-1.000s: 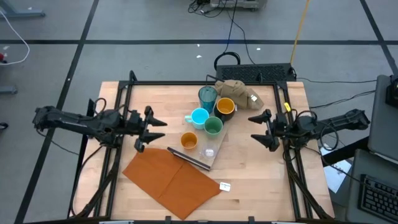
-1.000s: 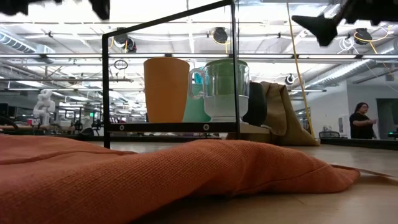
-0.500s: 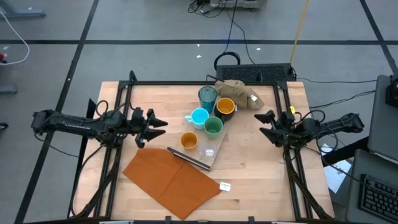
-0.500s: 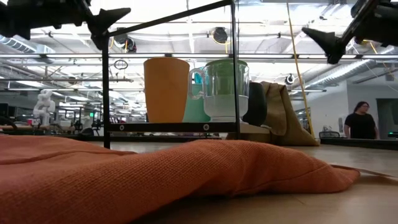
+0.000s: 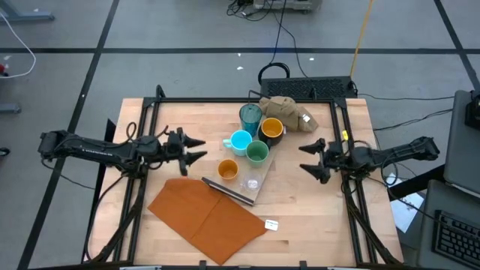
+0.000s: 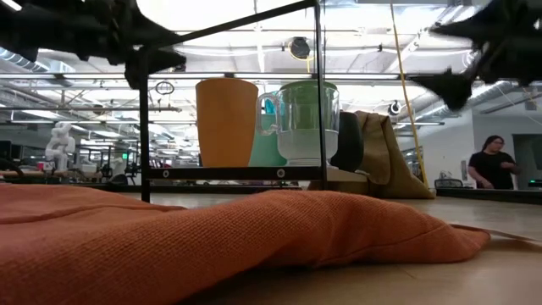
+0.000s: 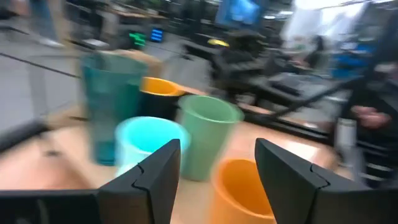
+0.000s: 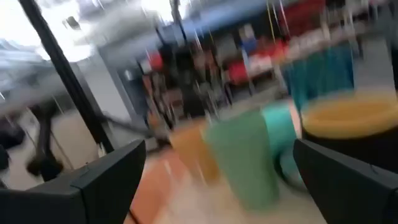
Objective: Stack small to large cups/mugs on shelf
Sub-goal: Return to Home Position
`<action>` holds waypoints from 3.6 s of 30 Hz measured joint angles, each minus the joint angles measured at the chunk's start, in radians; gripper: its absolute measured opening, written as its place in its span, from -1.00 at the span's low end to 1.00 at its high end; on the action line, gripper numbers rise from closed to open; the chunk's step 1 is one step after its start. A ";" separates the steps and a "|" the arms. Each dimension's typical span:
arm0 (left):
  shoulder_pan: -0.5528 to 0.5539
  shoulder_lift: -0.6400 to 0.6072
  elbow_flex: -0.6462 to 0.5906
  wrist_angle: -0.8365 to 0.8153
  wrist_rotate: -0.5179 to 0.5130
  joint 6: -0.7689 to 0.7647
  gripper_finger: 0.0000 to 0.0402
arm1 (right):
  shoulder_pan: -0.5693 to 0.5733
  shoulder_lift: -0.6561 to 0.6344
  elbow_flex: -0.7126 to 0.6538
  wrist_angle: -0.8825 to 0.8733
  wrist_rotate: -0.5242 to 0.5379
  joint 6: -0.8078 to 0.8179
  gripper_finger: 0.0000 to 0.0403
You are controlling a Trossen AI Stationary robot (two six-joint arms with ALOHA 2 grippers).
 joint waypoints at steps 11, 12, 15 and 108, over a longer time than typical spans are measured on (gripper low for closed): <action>0.029 0.013 -0.023 0.076 0.278 0.440 0.03 | 0.000 0.000 -0.001 -0.178 -0.078 -0.049 0.99; 0.034 0.013 -0.043 0.074 0.318 0.426 0.03 | 0.000 0.000 -0.001 -0.181 -0.078 -0.067 0.99; 0.043 0.024 -0.149 0.203 0.336 0.380 0.03 | 0.000 0.000 -0.002 -0.185 -0.076 -0.124 0.99; 0.053 -0.758 -0.278 -0.083 0.346 0.086 0.03 | -0.103 -0.209 -0.007 -0.294 -0.185 -0.199 0.99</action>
